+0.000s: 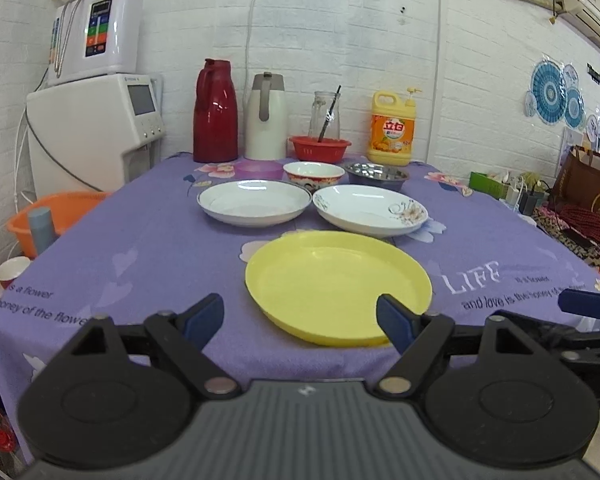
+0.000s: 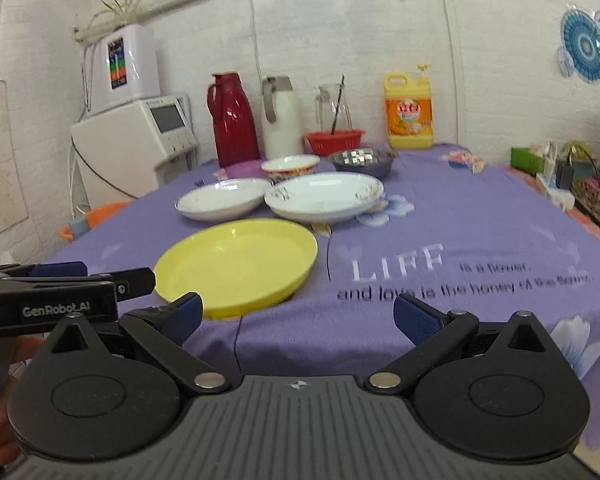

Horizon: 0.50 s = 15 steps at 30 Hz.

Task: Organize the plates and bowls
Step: 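Close the left gripper on the rim of the yellow plate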

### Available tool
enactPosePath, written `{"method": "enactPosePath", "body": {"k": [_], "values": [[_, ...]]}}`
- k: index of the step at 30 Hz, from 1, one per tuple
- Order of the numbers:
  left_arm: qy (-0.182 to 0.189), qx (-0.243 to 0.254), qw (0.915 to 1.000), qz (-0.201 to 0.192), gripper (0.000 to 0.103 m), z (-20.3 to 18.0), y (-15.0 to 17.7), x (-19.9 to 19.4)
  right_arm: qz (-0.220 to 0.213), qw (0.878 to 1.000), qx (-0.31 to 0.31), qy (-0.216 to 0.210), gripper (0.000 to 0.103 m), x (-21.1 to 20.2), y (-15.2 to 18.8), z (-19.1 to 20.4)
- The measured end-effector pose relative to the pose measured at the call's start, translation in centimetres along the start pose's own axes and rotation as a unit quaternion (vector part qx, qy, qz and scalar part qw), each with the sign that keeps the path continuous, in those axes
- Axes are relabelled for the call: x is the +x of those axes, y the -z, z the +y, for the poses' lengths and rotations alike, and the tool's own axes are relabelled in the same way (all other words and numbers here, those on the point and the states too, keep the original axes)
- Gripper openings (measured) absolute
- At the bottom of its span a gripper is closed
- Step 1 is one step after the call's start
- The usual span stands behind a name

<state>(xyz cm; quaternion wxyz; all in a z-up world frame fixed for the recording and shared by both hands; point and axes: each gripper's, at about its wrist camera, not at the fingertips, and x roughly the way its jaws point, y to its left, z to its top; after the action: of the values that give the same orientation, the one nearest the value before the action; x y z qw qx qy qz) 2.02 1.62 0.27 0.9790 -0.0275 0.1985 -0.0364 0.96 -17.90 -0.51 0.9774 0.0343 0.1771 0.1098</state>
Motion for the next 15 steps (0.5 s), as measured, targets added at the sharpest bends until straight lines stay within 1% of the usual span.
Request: {"method": "enactPosePath", "body": {"k": [1,2,3,6,9,12,15], "values": [[0.000,-0.006,1.0000,-0.003,0.079,0.4,-0.4,0.4,-0.016,1.000,-0.008,-0.001,0.103,-0.1,-0.3,-0.2],[0.000,-0.013,0.9999,-0.002,0.079,0.7,-0.7,0.9,-0.023,1.000,-0.012,-0.001,0.103,0.1,-0.4,-0.4],[-0.001,-0.020,0.9998,0.006,0.079,1.0,-0.9,1.7,-0.019,1.000,-0.013,-0.003,0.103,0.6,-0.5,-0.6],[-0.004,-0.040,0.9985,0.036,0.079,2.0,-1.0,4.0,0.014,1.000,0.005,-0.022,0.103,2.8,-0.9,-1.8],[-0.006,-0.063,0.9962,0.061,0.079,3.0,-0.8,5.9,0.030,0.999,0.016,-0.034,0.103,4.6,-1.2,-2.3],[-0.006,-0.075,0.9943,0.075,0.079,3.6,-0.9,7.1,0.043,0.998,0.012,-0.042,0.103,6.0,-1.8,-2.3],[-0.016,-0.074,0.9936,0.084,0.079,3.9,-1.5,8.0,0.063,0.997,0.007,-0.043,0.103,7.7,-2.3,-2.3]]}}
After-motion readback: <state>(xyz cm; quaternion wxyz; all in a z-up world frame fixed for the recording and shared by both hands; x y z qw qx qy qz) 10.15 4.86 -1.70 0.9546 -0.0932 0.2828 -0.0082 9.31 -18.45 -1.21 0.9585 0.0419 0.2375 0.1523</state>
